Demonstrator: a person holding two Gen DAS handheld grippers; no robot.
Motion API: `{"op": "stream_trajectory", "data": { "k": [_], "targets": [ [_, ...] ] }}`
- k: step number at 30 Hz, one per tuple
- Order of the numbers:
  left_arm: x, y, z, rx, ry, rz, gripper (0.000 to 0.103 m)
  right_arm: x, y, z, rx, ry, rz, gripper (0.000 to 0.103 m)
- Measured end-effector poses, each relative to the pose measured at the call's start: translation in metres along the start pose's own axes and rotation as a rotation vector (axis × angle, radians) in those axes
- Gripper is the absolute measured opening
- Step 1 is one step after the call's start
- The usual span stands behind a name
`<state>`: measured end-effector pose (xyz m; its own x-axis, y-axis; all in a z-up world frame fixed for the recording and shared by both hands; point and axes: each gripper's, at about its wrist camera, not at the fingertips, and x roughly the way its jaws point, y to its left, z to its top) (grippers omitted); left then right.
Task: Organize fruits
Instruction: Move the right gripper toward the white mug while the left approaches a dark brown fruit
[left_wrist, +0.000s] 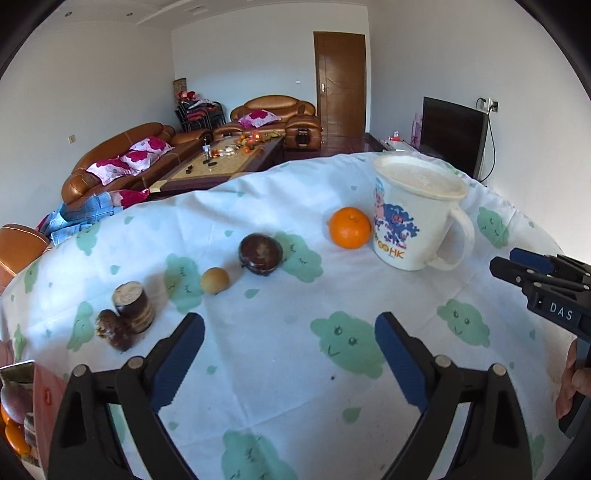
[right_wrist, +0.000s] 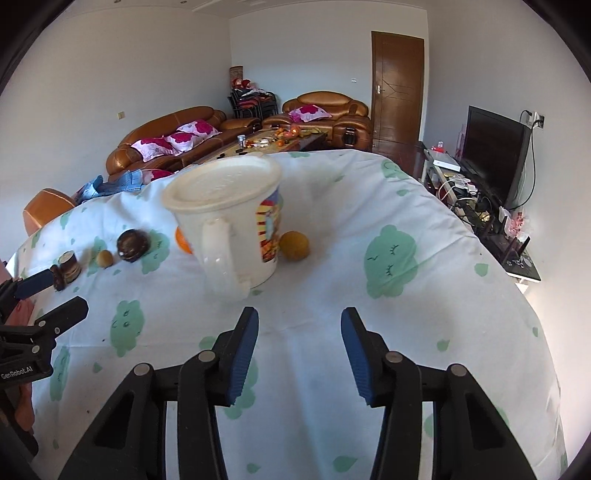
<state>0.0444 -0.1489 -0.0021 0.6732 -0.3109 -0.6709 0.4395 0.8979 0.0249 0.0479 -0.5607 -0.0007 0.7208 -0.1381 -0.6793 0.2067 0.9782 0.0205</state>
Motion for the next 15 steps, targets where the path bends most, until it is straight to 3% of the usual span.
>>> {"op": "stream_trajectory", "data": {
  "k": [4, 10, 13, 15],
  "targets": [
    [0.024, -0.005, 0.014, -0.015, 0.032, -0.008, 0.083, 0.025, -0.001, 0.018, -0.017, 0.032, -0.008, 0.049],
    [0.044, -0.01, 0.032, -0.012, 0.033, -0.046, 0.083, 0.05, -0.008, 0.036, -0.003, 0.059, -0.013, 0.048],
    [0.058, -0.01, 0.037, -0.035, 0.06, -0.056, 0.083, 0.059, -0.011, 0.04, 0.016, 0.074, 0.002, 0.038],
    [0.064, -0.008, 0.041, -0.064, 0.075, -0.075, 0.083, 0.064, -0.015, 0.042, 0.018, 0.088, -0.001, 0.038]
  ]
}}
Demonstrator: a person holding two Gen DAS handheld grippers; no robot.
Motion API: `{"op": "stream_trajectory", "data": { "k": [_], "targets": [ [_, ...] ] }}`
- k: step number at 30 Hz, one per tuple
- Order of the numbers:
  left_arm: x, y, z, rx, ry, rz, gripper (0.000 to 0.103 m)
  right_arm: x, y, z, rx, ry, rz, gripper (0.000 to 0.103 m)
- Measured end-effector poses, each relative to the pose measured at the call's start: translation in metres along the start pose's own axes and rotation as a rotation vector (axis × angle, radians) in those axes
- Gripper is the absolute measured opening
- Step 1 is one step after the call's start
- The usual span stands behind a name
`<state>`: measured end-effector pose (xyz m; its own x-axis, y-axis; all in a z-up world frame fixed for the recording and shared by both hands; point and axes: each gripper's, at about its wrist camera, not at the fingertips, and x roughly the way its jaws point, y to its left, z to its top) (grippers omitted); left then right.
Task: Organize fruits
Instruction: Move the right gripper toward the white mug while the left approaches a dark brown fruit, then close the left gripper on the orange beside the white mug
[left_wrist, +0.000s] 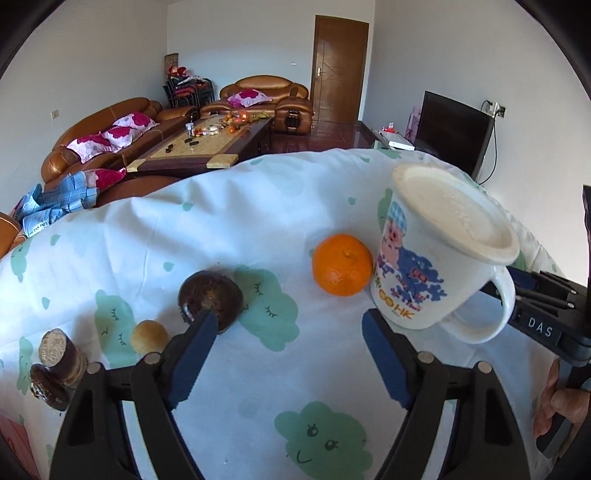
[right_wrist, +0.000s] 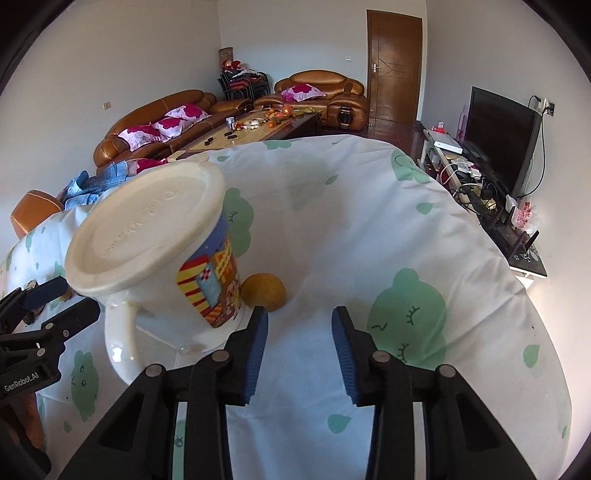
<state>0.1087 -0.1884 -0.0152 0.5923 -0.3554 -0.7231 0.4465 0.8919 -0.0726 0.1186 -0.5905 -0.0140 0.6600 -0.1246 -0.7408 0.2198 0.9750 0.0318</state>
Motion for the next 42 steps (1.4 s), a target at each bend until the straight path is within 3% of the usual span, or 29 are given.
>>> {"op": "stream_trajectory", "data": {
  "k": [11, 21, 24, 26, 27, 38, 42],
  "targets": [
    [0.022, -0.009, 0.021, 0.035, 0.009, -0.014, 0.083, 0.019, 0.0, 0.013, -0.032, 0.019, 0.057, 0.038],
    [0.036, -0.004, 0.038, 0.077, 0.012, -0.133, 0.085, 0.031, 0.004, 0.021, -0.131, 0.017, 0.047, 0.038],
    [0.036, -0.001, 0.039, 0.081, 0.006, -0.14, 0.087, 0.033, 0.004, 0.022, -0.15, 0.015, 0.043, 0.033],
    [0.036, -0.003, 0.04, 0.087, -0.002, -0.132, 0.088, 0.032, 0.006, 0.024, -0.15, 0.015, 0.018, 0.016],
    [0.036, -0.004, 0.04, 0.084, -0.002, -0.131, 0.089, 0.033, 0.004, 0.025, -0.141, 0.015, 0.007, 0.014],
    [0.041, -0.002, 0.049, 0.029, -0.004, -0.141, 0.089, 0.031, -0.015, 0.032, -0.079, 0.028, 0.11, 0.014],
    [0.042, -0.004, 0.049, 0.039, 0.003, -0.146, 0.088, 0.037, -0.011, 0.038, -0.116, 0.072, 0.195, 0.017]
  ]
}}
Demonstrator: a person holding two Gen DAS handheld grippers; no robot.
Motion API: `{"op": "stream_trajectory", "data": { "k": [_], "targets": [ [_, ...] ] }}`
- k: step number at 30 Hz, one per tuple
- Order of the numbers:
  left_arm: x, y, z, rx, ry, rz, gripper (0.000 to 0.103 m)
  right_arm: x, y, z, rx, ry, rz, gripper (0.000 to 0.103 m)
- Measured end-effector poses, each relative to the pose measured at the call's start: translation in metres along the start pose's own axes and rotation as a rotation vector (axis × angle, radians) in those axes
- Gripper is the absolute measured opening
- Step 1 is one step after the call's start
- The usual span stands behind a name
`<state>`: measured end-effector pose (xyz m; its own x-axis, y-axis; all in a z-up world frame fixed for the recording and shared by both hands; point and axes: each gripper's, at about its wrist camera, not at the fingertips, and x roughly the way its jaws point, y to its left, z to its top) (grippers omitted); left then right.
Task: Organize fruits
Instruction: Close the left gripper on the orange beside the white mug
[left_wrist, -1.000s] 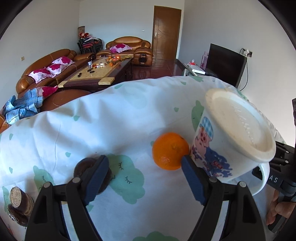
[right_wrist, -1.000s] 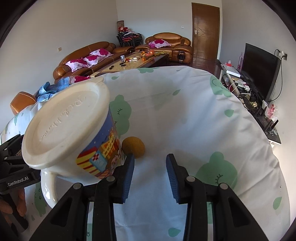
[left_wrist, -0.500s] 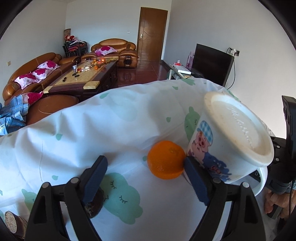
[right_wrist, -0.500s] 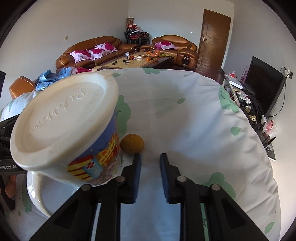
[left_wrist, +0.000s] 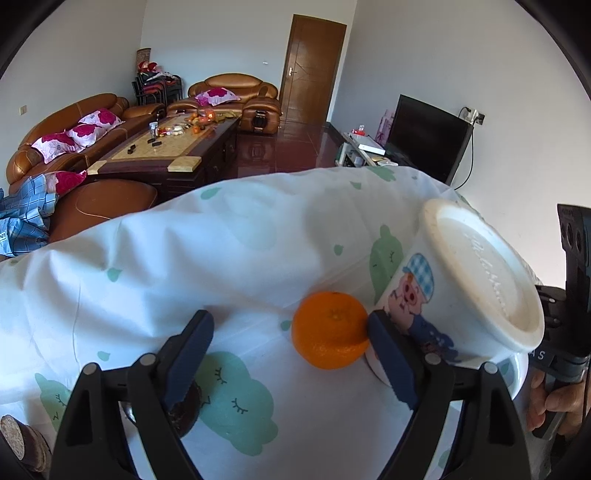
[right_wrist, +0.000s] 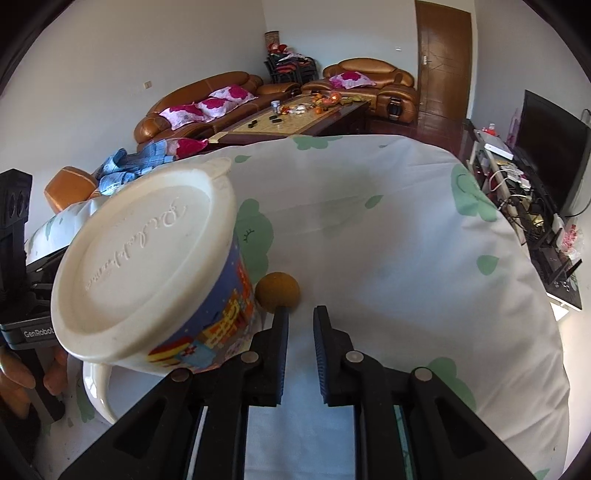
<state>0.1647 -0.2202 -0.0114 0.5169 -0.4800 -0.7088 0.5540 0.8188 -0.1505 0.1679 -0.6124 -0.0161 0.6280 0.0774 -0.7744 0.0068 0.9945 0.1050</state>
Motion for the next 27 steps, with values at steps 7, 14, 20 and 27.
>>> {"op": "stream_trajectory", "data": {
  "k": [7, 14, 20, 27],
  "targets": [
    [0.005, 0.003, 0.006, -0.016, 0.005, -0.013, 0.093, 0.007, -0.008, 0.008, -0.029, 0.047, 0.048, 0.023],
    [0.003, 0.0, -0.002, 0.013, 0.019, -0.003, 0.095, 0.011, -0.007, 0.007, -0.059, 0.036, 0.038, 0.023],
    [0.001, -0.009, -0.002, 0.073, -0.012, 0.054, 0.098, 0.001, -0.004, 0.0, -0.068, 0.01, -0.009, 0.023],
    [0.007, -0.01, 0.006, 0.049, -0.024, 0.081, 0.103, -0.011, -0.018, -0.011, 0.027, -0.039, 0.006, 0.023]
  ]
}}
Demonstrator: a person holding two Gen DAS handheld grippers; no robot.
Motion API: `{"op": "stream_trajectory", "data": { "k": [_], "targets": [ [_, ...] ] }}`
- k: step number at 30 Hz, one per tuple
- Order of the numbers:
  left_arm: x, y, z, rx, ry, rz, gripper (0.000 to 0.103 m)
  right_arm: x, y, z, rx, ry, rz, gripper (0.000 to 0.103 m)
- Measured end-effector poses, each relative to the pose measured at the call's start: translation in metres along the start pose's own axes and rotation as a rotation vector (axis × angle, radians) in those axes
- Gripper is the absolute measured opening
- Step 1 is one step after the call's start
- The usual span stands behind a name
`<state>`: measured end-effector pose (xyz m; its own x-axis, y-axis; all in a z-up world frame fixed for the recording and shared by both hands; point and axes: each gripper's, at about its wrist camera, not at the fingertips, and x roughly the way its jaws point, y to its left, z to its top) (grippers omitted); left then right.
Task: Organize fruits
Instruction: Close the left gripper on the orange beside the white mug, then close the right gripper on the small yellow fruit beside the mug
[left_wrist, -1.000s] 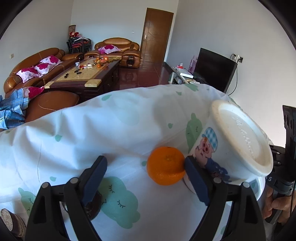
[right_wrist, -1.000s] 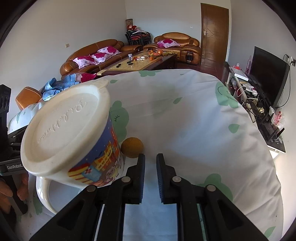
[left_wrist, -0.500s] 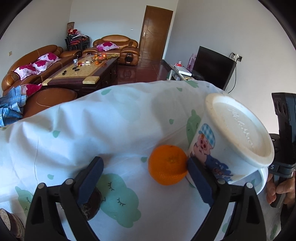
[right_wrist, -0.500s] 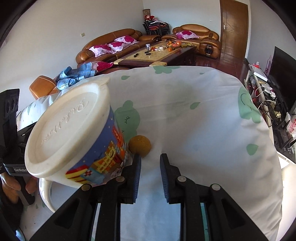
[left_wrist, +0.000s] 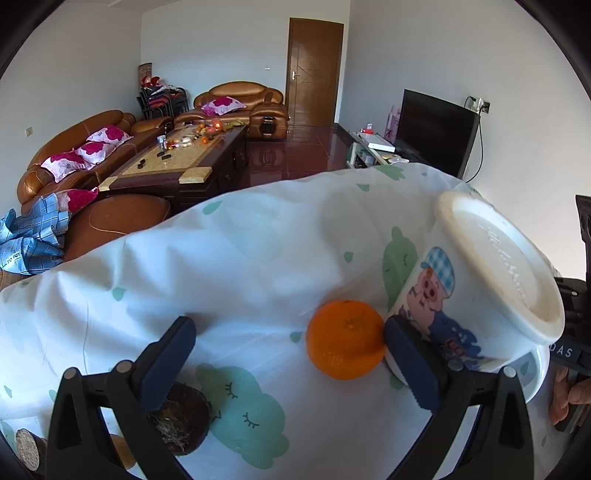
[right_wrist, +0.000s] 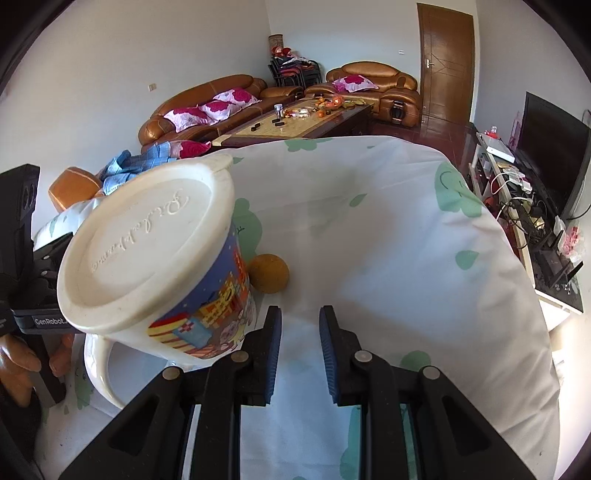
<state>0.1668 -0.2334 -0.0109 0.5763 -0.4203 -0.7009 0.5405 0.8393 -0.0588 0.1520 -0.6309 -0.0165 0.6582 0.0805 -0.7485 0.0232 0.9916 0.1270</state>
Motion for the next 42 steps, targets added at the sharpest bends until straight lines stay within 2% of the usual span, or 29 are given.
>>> {"op": "stream_trajectory", "data": {
  "k": [1, 3, 5, 6, 9, 12, 15, 17, 19, 21, 24, 25, 28, 31, 39, 42],
  "targets": [
    [0.0, 0.0, -0.001, 0.002, 0.0, -0.002, 0.103, -0.001, 0.0, -0.003, 0.01, -0.009, 0.004, 0.023],
    [-0.002, -0.001, -0.002, 0.016, -0.004, -0.027, 0.095, 0.001, 0.002, -0.005, 0.007, -0.021, -0.008, 0.023],
    [-0.005, -0.005, -0.005, 0.03, 0.016, -0.144, 0.054, 0.003, 0.007, -0.004, -0.006, -0.025, -0.032, 0.023],
    [-0.005, -0.008, -0.007, 0.034, 0.025, -0.162, 0.05, 0.003, 0.01, -0.004, -0.017, -0.024, -0.036, 0.023],
    [-0.009, -0.017, -0.007, 0.082, 0.003, -0.111, 0.05, 0.003, 0.014, -0.004, -0.027, -0.02, -0.038, 0.023],
    [-0.011, -0.017, -0.008, 0.101, 0.003, -0.109, 0.05, -0.001, 0.012, -0.008, 0.001, -0.024, -0.017, 0.023],
    [-0.016, -0.022, -0.01, 0.183, -0.011, -0.102, 0.048, -0.005, 0.013, -0.011, 0.021, -0.04, -0.012, 0.023],
    [-0.013, -0.02, -0.009, 0.212, -0.014, -0.094, 0.058, -0.01, 0.012, -0.013, 0.025, -0.059, -0.016, 0.023],
    [-0.006, -0.01, -0.004, 0.158, 0.018, -0.131, 0.068, -0.012, 0.012, -0.013, 0.035, -0.073, -0.015, 0.023],
    [0.001, -0.003, -0.002, 0.083, 0.055, -0.175, 0.071, -0.013, 0.01, -0.013, 0.047, -0.076, -0.004, 0.023],
    [0.003, -0.017, -0.003, 0.133, 0.068, -0.139, 0.074, -0.01, 0.007, -0.015, 0.056, -0.066, 0.015, 0.023],
    [0.004, -0.022, -0.003, 0.152, 0.071, -0.129, 0.074, -0.009, 0.008, -0.014, 0.056, -0.061, 0.016, 0.023],
    [0.013, -0.032, -0.006, 0.202, 0.119, -0.114, 0.049, -0.008, 0.01, -0.013, 0.052, -0.06, 0.014, 0.023],
    [0.011, -0.034, -0.007, 0.218, 0.11, -0.102, 0.048, -0.008, 0.011, -0.014, 0.052, -0.06, 0.012, 0.023],
    [-0.005, -0.016, -0.005, 0.12, 0.039, -0.14, 0.047, -0.008, 0.009, -0.014, 0.059, -0.063, 0.023, 0.023],
    [-0.021, -0.017, -0.013, 0.122, 0.01, -0.164, 0.047, -0.007, 0.005, -0.013, 0.068, -0.062, 0.036, 0.023]
  ]
}}
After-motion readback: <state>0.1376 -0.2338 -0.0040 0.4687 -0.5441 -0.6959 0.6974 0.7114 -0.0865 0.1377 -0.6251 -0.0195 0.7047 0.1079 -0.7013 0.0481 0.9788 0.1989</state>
